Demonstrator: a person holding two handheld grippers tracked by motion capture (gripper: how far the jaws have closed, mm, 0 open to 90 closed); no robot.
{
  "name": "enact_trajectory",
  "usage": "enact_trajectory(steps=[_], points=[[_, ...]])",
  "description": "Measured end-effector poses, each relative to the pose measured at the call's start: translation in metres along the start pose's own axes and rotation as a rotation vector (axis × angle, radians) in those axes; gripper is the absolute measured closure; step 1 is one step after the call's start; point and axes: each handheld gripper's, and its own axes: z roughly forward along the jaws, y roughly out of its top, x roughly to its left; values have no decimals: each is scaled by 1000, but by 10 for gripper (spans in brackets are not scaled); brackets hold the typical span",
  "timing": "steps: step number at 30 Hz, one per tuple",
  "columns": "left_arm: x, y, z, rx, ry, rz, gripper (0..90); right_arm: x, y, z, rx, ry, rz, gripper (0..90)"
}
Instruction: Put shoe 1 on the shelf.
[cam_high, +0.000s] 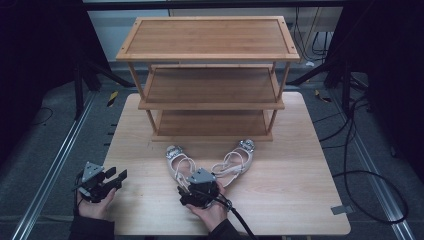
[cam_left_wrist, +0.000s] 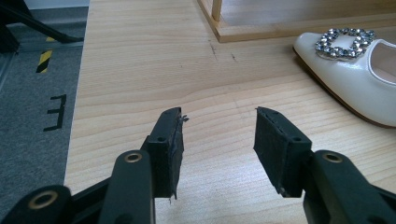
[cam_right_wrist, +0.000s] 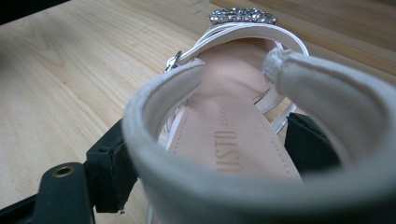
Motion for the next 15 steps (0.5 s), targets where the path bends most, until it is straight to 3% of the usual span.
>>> enact_trajectory(steps=[6, 15], points=[[-3, 1, 1, 4, 2, 13, 509, 2, 1, 6, 17, -49, -16, 229], [-4, 1, 1, 4, 2, 16, 509, 1, 0, 3, 40, -54, 0, 258]])
